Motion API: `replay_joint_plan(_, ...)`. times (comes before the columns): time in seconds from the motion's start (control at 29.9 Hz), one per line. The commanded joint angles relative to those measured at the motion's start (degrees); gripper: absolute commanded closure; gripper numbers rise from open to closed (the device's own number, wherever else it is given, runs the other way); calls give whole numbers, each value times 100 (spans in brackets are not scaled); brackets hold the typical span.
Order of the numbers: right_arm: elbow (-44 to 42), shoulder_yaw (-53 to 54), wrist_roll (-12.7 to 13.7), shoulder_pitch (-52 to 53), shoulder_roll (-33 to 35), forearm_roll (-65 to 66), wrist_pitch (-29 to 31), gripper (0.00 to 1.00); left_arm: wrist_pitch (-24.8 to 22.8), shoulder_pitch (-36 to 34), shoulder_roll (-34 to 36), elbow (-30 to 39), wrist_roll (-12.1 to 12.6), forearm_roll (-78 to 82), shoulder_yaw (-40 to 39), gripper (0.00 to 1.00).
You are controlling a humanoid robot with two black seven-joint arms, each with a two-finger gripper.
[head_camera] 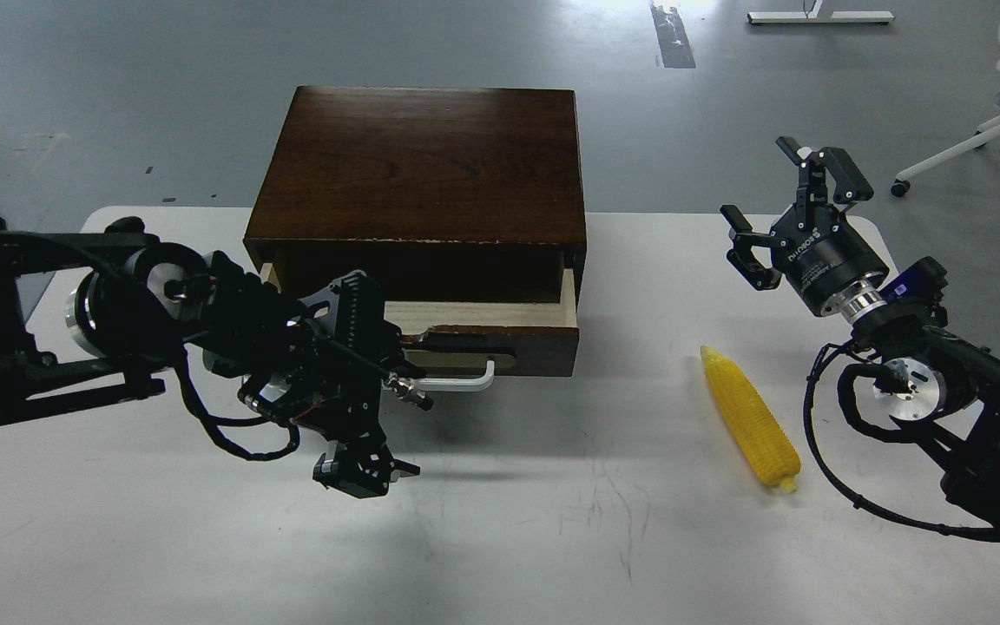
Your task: Put corn in drawer with both arms
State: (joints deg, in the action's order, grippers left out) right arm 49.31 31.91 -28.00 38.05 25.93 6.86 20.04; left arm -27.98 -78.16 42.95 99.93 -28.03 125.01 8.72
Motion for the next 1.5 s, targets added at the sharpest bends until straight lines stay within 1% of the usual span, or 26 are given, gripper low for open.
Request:
replay_joint_plan(0.0,0,0,0,-8,9,0,9,0,-2,-93,3,0,3,-1,-1,1)
replay_joint_plan(0.2,0,8,0,-8,0,0,0,0,-2,-138,12,8,3,-1,-10,1)
replay_joint_plan(0.33,0,8,0,-8,0,0,9,0,-2,-304,38,17,3,-1,-71,1)
replay_joint_plan(0.43,0,8,0,-8,0,0,9,0,-2,-366,82,17,3,-99,-361,1)
replay_joint_plan(0.57,0,8,0,-8,0,0,-9,0,-2,-384,284,-44,3,-1949,-1176,1)
replay_joint_plan(0.63,0,8,0,-8,-9,0,-9,0,-2,-384,328,-123,3,-2505,-1459,1)
replay_joint_plan(0.7,0,17,0,-8,-9,0,-9,0,-2,-358,390,-334,3,-3296,-1837,1)
replay_joint_plan(0.77,0,17,0,0,-44,0,-122,0,-2,-279,460,-806,3,-4645,-2110,1)
replay_joint_plan(0.83,0,17,0,9,-26,0,-254,0,-2,-208,452,-1150,3,-5501,-2163,1)
replay_joint_plan(0.87,0,8,0,9,-18,0,-386,0,-2,-164,469,-1474,3,-6384,-2181,1)
replay_joint_plan(0.9,0,8,0,18,-9,0,-430,0,-2,-147,478,-1607,3,-6854,-2181,1)
replay_joint_plan(0.97,70,26,0,53,26,-18,-614,0,-2,-16,539,-2133,3,-8416,-2164,1)
replay_joint_plan(1.04,96,44,0,106,26,-27,-799,0,-2,82,574,-2425,3,-9027,-2181,1)
replay_joint_plan(1.07,123,44,0,202,35,-35,-1017,0,-2,160,592,-2635,3,-9543,-2181,1)
replay_joint_plan(1.1,140,35,0,298,44,-44,-1115,0,-2,205,592,-2715,3,-9774,-2181,1)
replay_joint_plan(1.17,158,-62,0,606,123,-36,-1283,0,379,493,706,-2909,3,-10345,-2172,1)
replay_joint_plan(1.2,158,-62,0,650,158,-36,-1283,0,424,600,750,-2944,3,-10426,-2172,1)
replay_joint_plan(1.24,132,-62,0,738,202,-36,-1275,0,442,792,864,-2997,3,-10540,-2172,1)
replay_joint_plan(1.27,132,-62,0,739,202,-36,-1275,0,442,794,865,-2997,3,-10541,-2172,1)
replay_joint_plan(1.37,79,-71,0,835,263,-18,-1222,0,355,1329,961,-3182,3,-11014,-2181,1)
replay_joint_plan(1.44,62,-88,0,844,447,8,-1222,0,249,1715,909,-3444,3,-11715,-2198,1)
replay_joint_plan(1.47,61,-132,0,844,474,8,-1213,0,257,1778,883,-3559,3,-11919,-2216,1)
